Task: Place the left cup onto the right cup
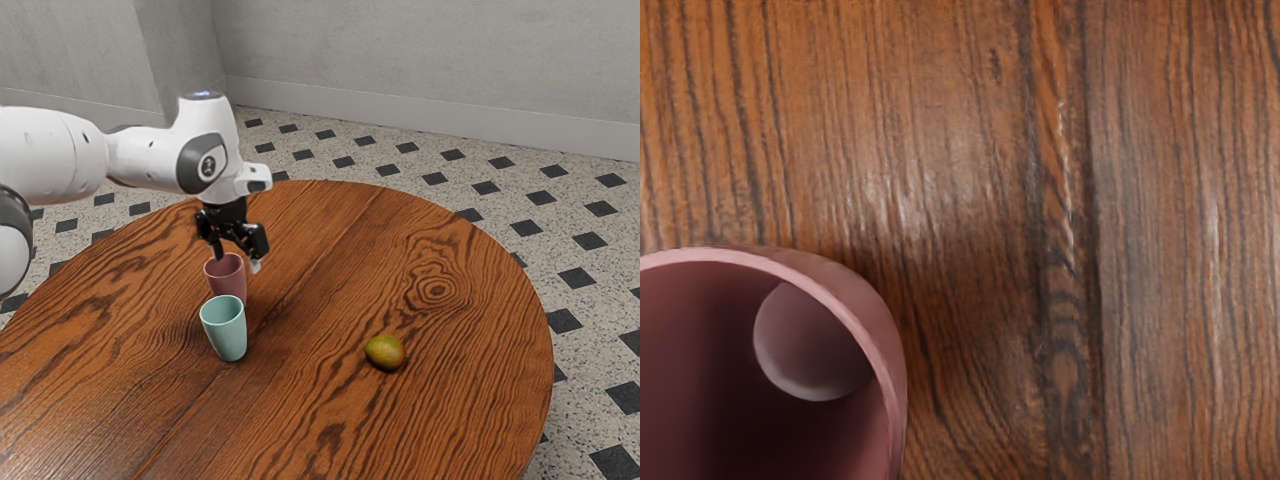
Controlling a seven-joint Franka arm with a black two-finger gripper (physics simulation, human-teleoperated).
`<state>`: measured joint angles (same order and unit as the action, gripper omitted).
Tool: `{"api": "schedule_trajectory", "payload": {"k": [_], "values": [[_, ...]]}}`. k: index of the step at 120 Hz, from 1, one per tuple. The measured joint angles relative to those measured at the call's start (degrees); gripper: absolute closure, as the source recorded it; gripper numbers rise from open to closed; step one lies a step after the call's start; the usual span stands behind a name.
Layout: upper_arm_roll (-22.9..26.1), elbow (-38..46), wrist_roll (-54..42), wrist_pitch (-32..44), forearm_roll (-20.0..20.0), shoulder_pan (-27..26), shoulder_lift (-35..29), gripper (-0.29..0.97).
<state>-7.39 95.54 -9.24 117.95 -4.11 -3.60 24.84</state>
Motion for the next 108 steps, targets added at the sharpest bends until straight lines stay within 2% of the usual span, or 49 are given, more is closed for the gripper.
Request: {"api": "schedule_trajectory", "payload": {"k": [36,41,56,67,84,108], "values": [[-0.6,-1.1,0.2,2.9,-0.2,0.9,5.9,0.01],[-0.6,-1.1,0.2,3.1,-0.3,0.9,6.1,0.08],[-0.6,-1.2,0.3,3.6,0.0,0.9,6.0,0.42],[-0.6,-1.2,0.2,3.8,0.2,0.9,5.8,0.57],[-0.6,-1.2,0.2,3.9,0.2,0.9,5.7,0.69],[-0.6,-0.9,0.3,3.9,0.2,0.9,4.8,0.75]]}}
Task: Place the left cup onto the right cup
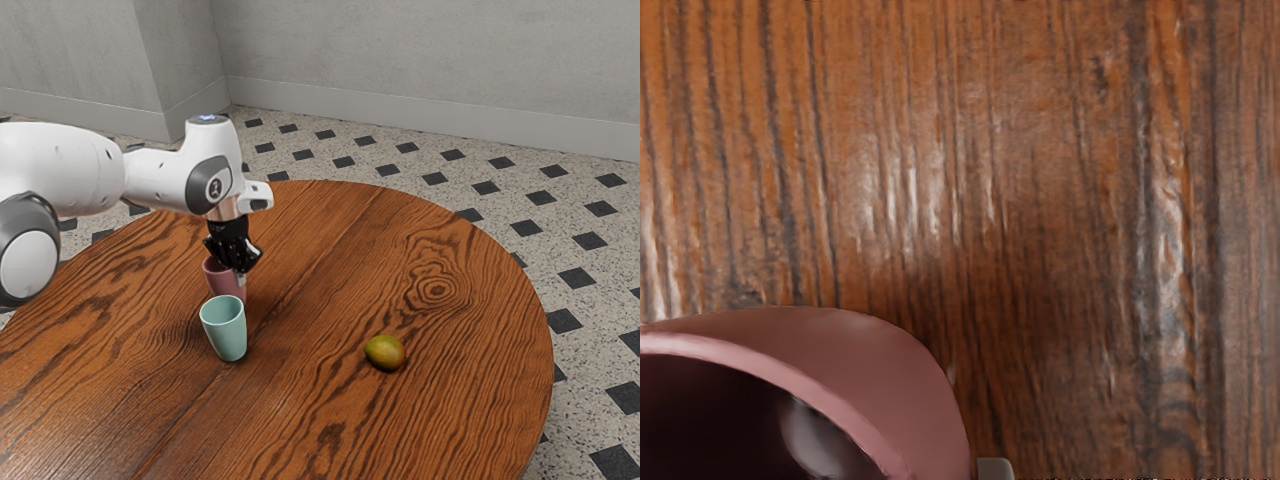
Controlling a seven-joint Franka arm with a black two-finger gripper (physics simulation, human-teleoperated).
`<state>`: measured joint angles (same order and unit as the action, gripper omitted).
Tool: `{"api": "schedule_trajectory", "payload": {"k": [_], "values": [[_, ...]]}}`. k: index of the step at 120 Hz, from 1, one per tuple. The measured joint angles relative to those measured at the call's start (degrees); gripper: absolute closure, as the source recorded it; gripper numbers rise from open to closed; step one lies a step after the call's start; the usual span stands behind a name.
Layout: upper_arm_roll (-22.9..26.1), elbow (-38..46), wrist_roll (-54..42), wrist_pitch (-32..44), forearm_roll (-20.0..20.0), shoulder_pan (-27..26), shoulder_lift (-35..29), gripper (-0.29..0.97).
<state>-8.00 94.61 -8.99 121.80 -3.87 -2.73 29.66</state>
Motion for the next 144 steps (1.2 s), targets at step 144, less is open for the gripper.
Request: {"api": "schedule_trajectory", "payload": {"k": [144], "values": [[8.2,24.0,0.4,-2.4,3.0,-1.9,-31.9,0.76]]}}
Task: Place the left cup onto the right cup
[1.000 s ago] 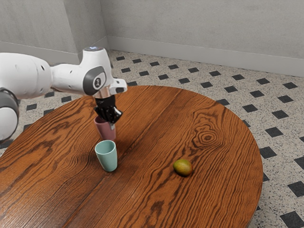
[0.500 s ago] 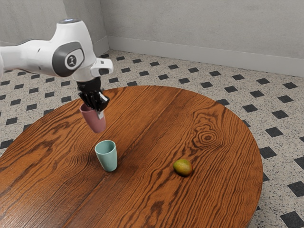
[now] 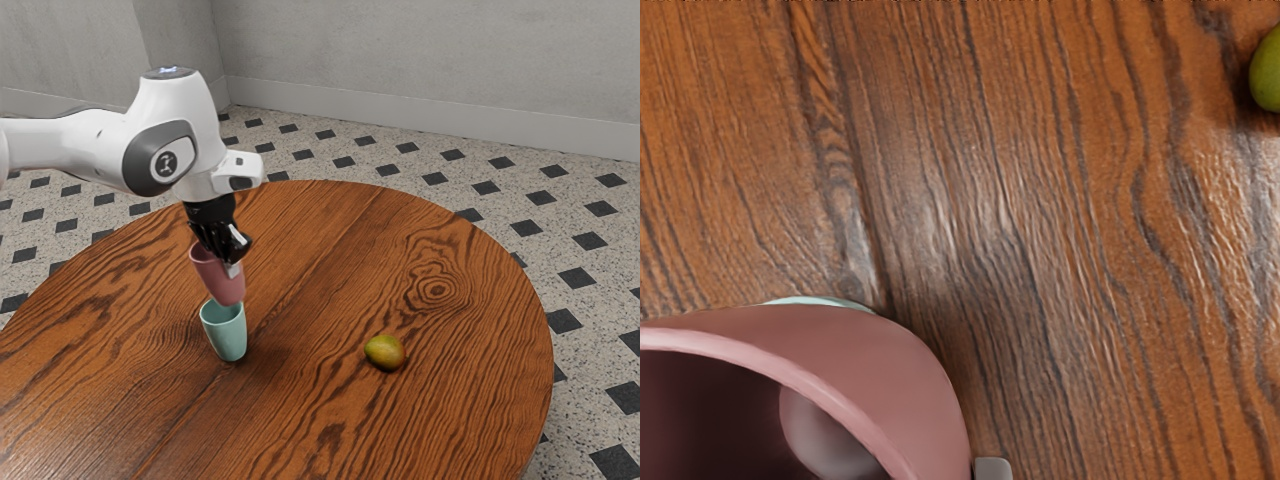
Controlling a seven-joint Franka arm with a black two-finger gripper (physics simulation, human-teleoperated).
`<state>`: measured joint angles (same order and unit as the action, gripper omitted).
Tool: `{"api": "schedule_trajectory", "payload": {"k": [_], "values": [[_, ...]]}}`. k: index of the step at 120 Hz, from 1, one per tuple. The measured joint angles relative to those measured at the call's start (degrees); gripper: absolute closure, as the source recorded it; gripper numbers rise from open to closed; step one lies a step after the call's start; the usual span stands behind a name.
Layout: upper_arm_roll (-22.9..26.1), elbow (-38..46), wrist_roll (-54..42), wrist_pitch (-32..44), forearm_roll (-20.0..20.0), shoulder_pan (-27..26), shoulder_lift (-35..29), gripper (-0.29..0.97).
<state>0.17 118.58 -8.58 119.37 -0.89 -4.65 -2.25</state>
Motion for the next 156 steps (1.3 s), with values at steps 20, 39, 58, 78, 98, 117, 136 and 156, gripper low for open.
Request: {"api": "schedule_trajectory", "payload": {"k": [20,39,58,78,98,117,136,156], "values": [[0.0,1.6,0.1,1.2,0.9,2.0,-1.0,0.76],[0.1,3.3,0.4,3.2,1.4,2.2,-1.0,0.76],[0.1,4.2,0.7,4.3,1.7,1.5,-0.9,0.76],[0.1,4.8,0.9,5.5,2.0,1.5,0.0,0.76],[0.0,4.8,1.1,7.1,2.4,1.7,2.2,0.76],[0.1,4.8,1.4,8.1,2.5,1.9,4.3,0.77],[0.1,4.8,1.6,8.6,2.5,1.7,5.3,0.62],[0.1,4.8,1.9,8.8,2.5,1.5,4.9,0.29]]}}
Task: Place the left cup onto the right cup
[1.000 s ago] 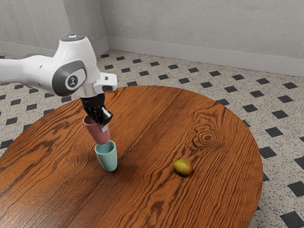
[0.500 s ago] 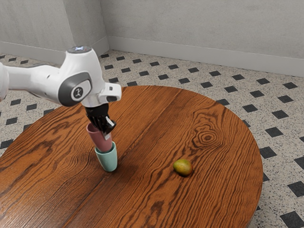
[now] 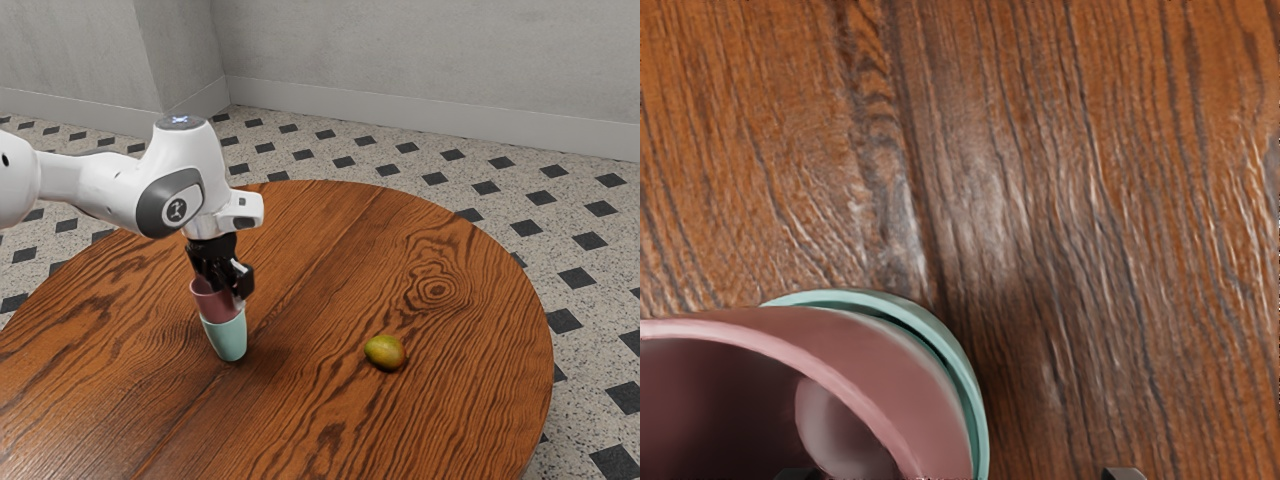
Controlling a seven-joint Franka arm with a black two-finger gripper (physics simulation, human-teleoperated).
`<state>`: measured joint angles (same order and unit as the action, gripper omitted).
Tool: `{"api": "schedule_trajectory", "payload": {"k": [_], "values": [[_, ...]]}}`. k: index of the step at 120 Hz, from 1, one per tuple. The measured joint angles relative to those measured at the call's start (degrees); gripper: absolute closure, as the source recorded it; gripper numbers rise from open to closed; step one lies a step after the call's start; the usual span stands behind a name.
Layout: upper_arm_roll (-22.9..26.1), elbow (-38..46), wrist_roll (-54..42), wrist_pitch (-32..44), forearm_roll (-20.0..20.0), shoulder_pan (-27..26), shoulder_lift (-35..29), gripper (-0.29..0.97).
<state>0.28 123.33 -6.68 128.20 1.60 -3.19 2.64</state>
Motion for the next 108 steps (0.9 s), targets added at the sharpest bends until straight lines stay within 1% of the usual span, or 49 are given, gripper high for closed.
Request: {"api": "schedule_trajectory", "payload": {"k": [14,31,44,55,74,81,90,108], "values": [[0.0,0.1,0.2,-0.4,0.0,0.0,-3.1,0.17],[0.1,-0.4,0.3,-3.2,0.0,-0.1,-9.4,0.09],[-0.1,-6.0,0.3,-8.0,-0.4,-0.3,-10.5,0.05],[-0.3,-13.1,0.3,-13.1,-0.6,-0.2,-8.9,0.03],[-1.4,-27.5,0.1,-22.0,-0.6,-0.4,-1.7,0.02],[-1.9,-31.2,-0.1,-24.7,-0.6,-0.5,0.5,0.01],[-2.2,-33.3,-0.2,-27.3,-0.7,0.1,1.6,0.01],[-2.2,-34.0,-0.4,-30.2,-1.4,0.5,1.9,0.0]]}}
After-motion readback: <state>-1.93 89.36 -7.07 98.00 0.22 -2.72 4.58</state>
